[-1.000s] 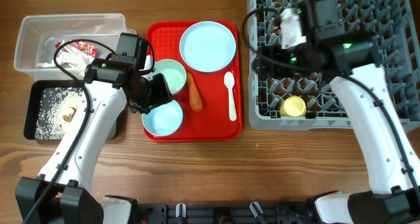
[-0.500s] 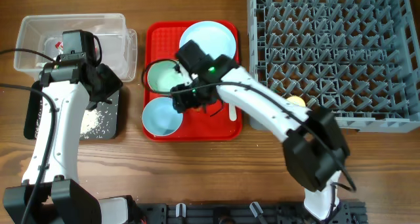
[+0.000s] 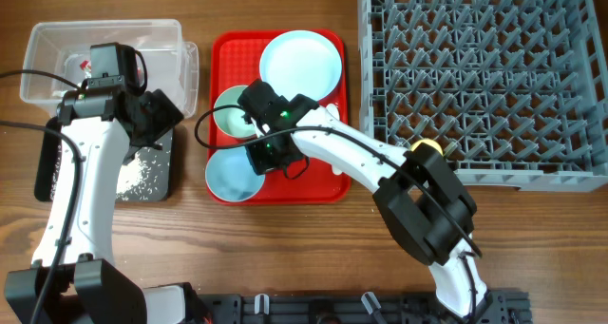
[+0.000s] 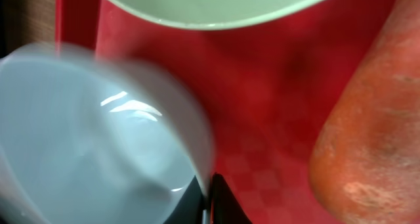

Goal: Sort waste into correct bins and load items into the dishwasher rack

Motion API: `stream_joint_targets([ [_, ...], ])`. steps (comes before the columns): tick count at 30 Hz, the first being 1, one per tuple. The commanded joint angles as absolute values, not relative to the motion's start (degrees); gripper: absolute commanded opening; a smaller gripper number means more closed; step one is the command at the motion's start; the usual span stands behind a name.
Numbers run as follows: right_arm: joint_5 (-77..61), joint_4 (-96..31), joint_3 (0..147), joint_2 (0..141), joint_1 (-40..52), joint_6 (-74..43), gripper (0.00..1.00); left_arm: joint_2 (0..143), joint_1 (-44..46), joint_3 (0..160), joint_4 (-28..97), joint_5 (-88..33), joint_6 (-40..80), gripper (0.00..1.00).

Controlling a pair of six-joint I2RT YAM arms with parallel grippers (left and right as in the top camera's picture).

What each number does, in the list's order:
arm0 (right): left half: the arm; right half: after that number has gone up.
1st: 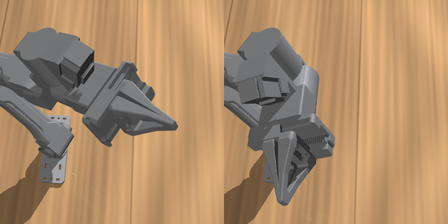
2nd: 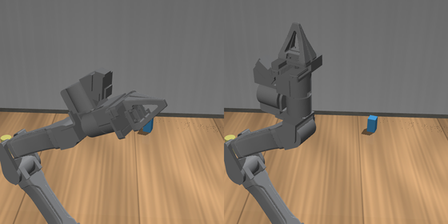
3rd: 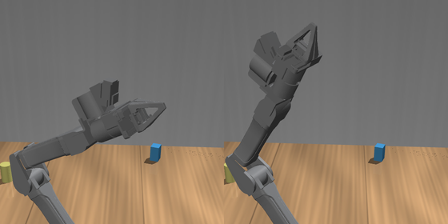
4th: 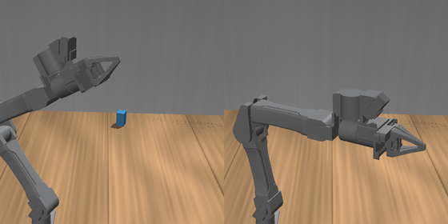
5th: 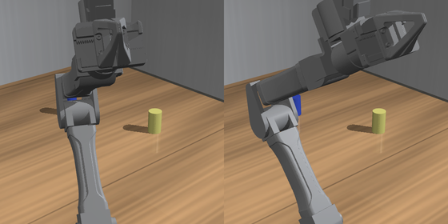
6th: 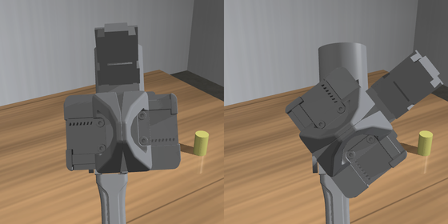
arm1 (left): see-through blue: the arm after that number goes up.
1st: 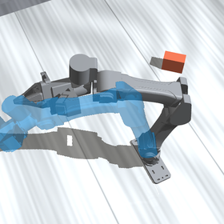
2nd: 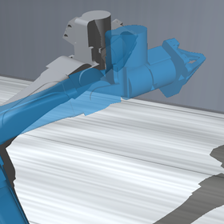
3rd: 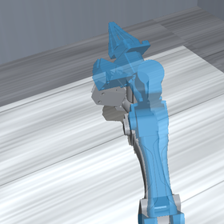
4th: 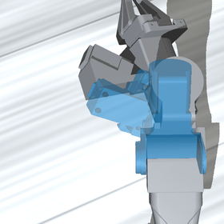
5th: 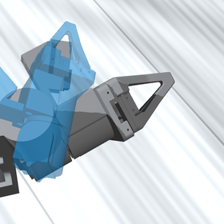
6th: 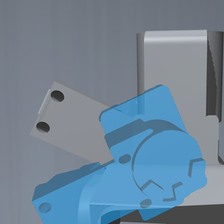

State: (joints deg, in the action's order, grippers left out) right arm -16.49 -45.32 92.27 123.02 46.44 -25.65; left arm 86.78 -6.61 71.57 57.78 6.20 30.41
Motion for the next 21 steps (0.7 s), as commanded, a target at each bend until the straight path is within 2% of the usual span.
stream_joint_targets([
  [1,-16.0,-45.8,92.2,124.3,46.7,-25.6,0.04,86.0,-7.0,71.5,57.7,7.1,30.5,1.00],
  [4,-14.9,-48.7,93.3,121.8,46.0,-25.5,0.04,86.0,-7.0,71.5,57.6,7.1,30.5,1.00],
  [7,-9.8,-52.4,93.8,110.3,42.3,-23.3,0.04,86.0,-7.0,71.5,57.6,7.1,30.5,1.00],
  [12,20.6,-55.3,93.8,92.2,34.1,-22.5,0.04,86.0,-7.0,71.5,57.6,7.1,30.5,1.00],
  [14,41.8,-53.3,93.7,90.7,31.8,-21.7,0.04,86.0,-7.0,71.5,57.6,7.1,30.5,1.00],
  [15,49.3,-51.2,93.2,92.0,30.0,-18.9,0.04,86.0,-7.0,71.5,57.6,7.1,30.5,1.00],
  [17,50.9,-46.7,93.2,95.6,26.2,-10.9,0.04,86.0,-7.0,71.5,57.6,7.1,30.5,1.00],
  [20,62.5,-37.0,93.2,104.2,20.9,3.6,0.04,86.0,-7.0,71.5,57.6,7.1,30.5,1.00],
  [21,66.7,-31.6,93.2,107.4,20.1,11.9,0.04,86.0,-7.0,71.5,57.6,7.1,30.5,1.00],
])
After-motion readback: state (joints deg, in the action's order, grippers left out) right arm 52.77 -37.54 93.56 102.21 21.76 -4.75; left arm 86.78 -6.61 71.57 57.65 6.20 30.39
